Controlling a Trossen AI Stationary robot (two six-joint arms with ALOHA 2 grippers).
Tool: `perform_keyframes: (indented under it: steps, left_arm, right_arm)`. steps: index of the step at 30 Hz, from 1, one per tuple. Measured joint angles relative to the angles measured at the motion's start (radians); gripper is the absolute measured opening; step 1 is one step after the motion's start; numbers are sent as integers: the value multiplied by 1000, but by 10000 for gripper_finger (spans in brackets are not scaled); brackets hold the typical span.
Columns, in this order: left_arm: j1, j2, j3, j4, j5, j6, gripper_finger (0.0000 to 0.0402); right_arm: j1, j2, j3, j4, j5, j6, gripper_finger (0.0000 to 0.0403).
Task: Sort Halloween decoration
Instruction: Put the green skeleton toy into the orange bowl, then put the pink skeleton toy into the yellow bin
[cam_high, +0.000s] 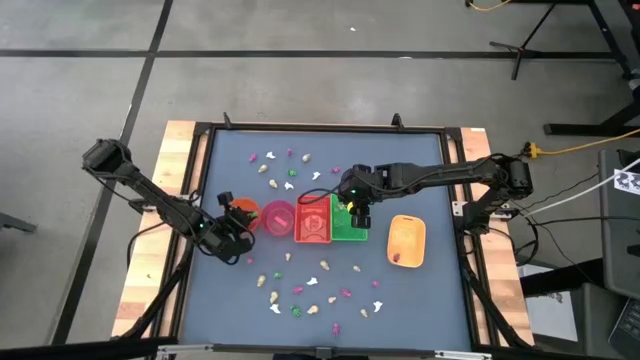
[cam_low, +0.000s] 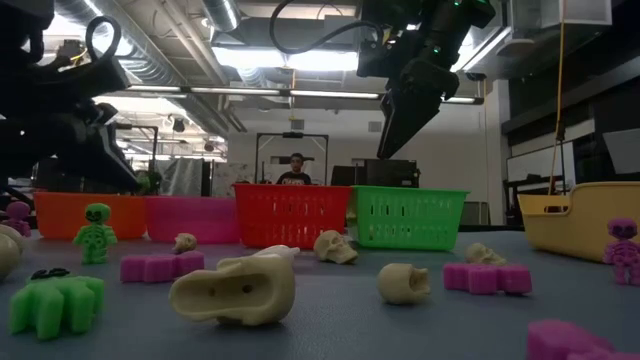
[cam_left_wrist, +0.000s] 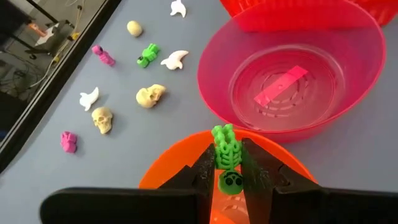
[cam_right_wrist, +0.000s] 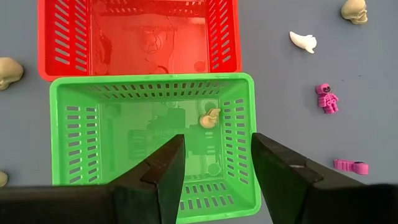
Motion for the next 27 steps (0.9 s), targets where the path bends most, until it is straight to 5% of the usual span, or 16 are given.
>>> perform_keyframes:
  steps: [9,27]
  left_arm:
    - [0,0,0,0,22,-59,53]
    - [0,0,0,12,70,-107,148]
  right_arm:
    - [0,0,0,0,0,0,183]
    - [1,0,0,0,29,43,183]
